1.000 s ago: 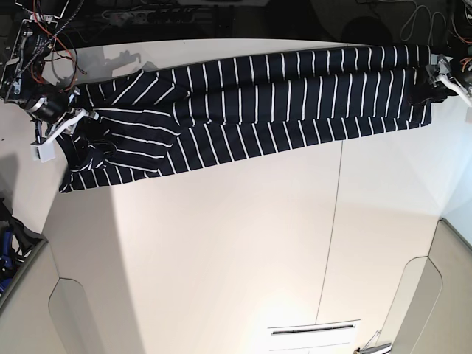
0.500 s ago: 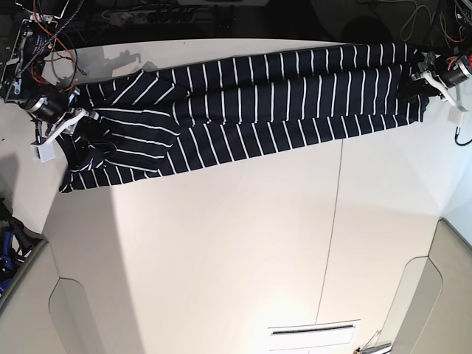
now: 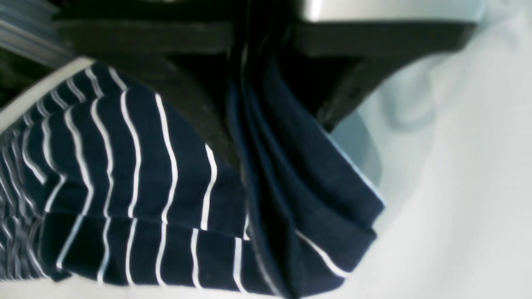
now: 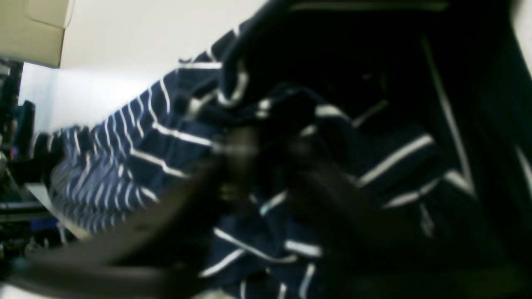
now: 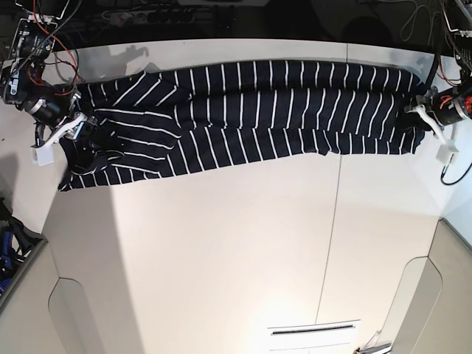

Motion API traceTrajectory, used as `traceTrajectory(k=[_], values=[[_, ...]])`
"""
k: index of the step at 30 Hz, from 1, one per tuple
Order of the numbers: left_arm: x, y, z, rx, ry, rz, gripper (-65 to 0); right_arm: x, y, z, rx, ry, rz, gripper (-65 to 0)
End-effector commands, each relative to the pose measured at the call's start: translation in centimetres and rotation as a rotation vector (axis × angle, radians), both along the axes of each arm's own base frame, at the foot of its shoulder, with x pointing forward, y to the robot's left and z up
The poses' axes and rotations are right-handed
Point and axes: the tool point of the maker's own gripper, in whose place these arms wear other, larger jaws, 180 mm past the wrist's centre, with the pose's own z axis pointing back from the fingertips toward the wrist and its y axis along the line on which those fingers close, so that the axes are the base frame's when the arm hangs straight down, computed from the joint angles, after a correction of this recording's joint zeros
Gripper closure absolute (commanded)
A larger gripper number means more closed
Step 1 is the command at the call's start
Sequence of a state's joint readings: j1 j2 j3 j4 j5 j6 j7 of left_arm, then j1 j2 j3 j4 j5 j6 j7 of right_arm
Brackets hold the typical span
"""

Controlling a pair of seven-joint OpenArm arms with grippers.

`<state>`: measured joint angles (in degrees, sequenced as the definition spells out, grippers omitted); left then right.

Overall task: Fold the T-shirt properly
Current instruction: 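Grasp both ends of the striped strip with both grippers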

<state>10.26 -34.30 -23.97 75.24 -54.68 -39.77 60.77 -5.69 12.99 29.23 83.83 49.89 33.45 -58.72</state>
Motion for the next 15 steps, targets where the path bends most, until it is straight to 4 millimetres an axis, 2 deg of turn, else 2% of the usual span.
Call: traceTrajectory(k=[1, 4, 10, 13, 15], values=[[1.4, 1.3, 1.7, 0.035, -0.05, -0.004, 0.0, 1.3, -0.3, 2.1, -0.008, -0.072, 0.007, -24.1], [2.5, 2.8, 3.0, 0.093, -0.071, -0.011, 0.0, 1.6, 0.0, 3.7, -0.043, -0.113, 0.037, -26.3], [5.5, 6.6, 7.4, 0.202, -0.16, 0.025, 0.0, 2.6, -0.2, 8.2, -0.148, -0.248, 0.057, -26.3], [6.6, 7.2, 9.0, 0.221, -0.195, 0.024, 0.0, 2.9, -0.4, 9.5, -0.175, -0.286, 0.057, -26.3], [6.8, 6.8, 9.5, 0.22, -0.203, 0.01, 0.0, 2.9, -0.5, 9.7, -0.193, -0.291, 0.055, -26.3]])
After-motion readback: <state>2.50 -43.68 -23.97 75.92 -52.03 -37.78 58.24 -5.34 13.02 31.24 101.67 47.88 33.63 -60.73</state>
